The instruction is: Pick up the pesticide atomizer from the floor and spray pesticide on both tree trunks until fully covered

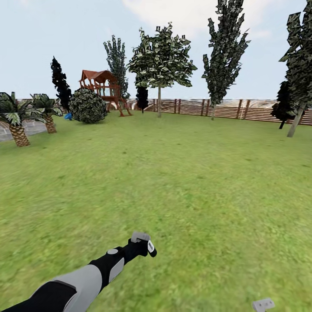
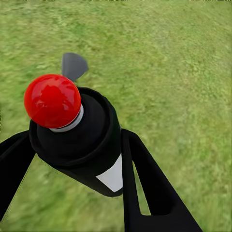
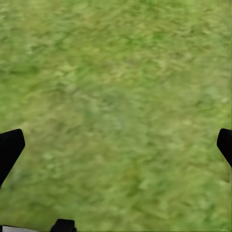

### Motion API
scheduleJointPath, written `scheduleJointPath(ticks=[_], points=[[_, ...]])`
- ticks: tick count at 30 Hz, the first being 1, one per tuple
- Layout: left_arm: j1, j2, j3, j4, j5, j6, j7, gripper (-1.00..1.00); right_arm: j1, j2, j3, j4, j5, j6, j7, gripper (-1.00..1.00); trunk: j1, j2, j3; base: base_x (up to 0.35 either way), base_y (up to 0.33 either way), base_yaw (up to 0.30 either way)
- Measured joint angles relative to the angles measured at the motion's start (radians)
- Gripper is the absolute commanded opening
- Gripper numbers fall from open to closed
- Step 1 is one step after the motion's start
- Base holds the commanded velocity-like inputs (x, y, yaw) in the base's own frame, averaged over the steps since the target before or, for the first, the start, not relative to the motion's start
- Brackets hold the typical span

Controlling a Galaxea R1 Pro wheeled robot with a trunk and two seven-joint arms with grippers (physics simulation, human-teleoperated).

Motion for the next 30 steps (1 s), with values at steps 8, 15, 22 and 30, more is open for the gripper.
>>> scheduleJointPath(ticks=[8,15,22,30], points=[[0.0,0.0,0.0,0.0,0.0,0.0,-0.001,-1.0,0.0,0.0,0.001,0.0,0.0,0.0,0.0,1.0,0.0,0.0,0.0,0.35,0.0,0.0],[0.0,0.0,0.0,0.0,0.0,0.0,0.0,-1.0,0.0,0.0,0.001,0.0,0.0,0.0,0.0,1.0,0.0,0.0,0.0,0.35,0.0,0.0],[0.0,0.0,0.0,0.0,0.0,0.0,0.0,-1.0,0.0,0.0,0.001,0.0,0.0,-0.001,0.0,1.0,0.0,0.0,0.0,0.35,0.0,0.0],[0.0,0.0,0.0,0.0,0.0,0.0,-0.001,-1.0,0.0,0.0,0.001,0.0,0.0,-0.001,0.0,1.0,0.0,0.0,0.0,0.35,0.0,0.0]])
